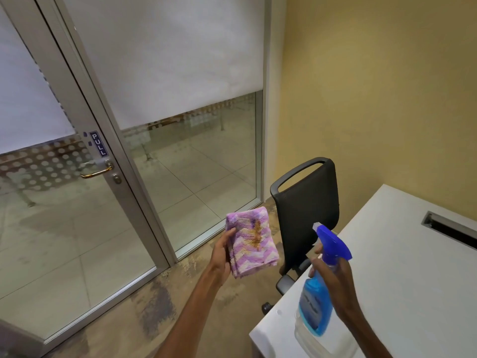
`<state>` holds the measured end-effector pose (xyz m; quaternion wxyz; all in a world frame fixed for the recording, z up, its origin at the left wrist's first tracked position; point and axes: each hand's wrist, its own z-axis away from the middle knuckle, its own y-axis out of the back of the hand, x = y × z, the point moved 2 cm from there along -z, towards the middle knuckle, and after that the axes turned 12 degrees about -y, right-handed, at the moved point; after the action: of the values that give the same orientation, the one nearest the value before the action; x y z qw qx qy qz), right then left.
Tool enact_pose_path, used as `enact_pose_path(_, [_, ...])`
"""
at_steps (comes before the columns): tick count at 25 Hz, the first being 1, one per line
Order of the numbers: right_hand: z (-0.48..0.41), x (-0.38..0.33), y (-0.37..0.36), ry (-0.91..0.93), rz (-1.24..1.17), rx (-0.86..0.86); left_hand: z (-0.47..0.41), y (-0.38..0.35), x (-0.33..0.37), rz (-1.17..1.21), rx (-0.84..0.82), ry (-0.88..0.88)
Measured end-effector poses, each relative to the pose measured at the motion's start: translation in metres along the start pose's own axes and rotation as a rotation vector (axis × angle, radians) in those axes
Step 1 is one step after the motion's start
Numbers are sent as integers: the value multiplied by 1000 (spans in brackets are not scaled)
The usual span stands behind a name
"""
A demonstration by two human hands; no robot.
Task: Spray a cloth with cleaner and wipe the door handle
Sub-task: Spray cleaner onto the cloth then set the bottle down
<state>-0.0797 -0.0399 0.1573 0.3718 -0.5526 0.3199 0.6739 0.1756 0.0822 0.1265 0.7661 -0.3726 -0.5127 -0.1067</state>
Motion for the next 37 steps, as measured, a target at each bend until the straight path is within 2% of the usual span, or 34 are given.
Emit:
enact_pose_path(2, [11, -10, -27, 9, 65, -82, 4, 2, 8, -9, -2, -22])
enact_pose_path(5, [22, -16, -64, -73, 3, -243, 9, 5, 20, 35, 7, -54])
enact_pose_path(6, [24, -21, -78, -105, -13, -249, 10, 8, 24, 41, 12, -67])
enact_pose_path(9, [21, -24, -115, -152, 56, -147, 15, 15, 33, 42, 14, -80])
enact_pose_path(12, [31, -27, -142, -92, 129, -225, 21, 22, 46, 69, 11, -105])
enact_pose_path(17, [41, -25, -160, -81, 92, -272, 30, 35, 62, 62, 14, -151])
enact_pose_path(22, [46, -27, -172, 34, 82, -243, 34, 47, 71, 37, 53, -168])
enact_pose_path(26, [48, -32, -181, 33, 143, -249, 37, 52, 81, 35, 45, -195])
enact_pose_path(32, [52, -45, -180, 138, 140, -191, 37, 62, 89, 36, 26, -223])
enact_pose_path(37, [56, -48, -179, 134, 146, -191, 39, 66, 94, 39, 39, -230])
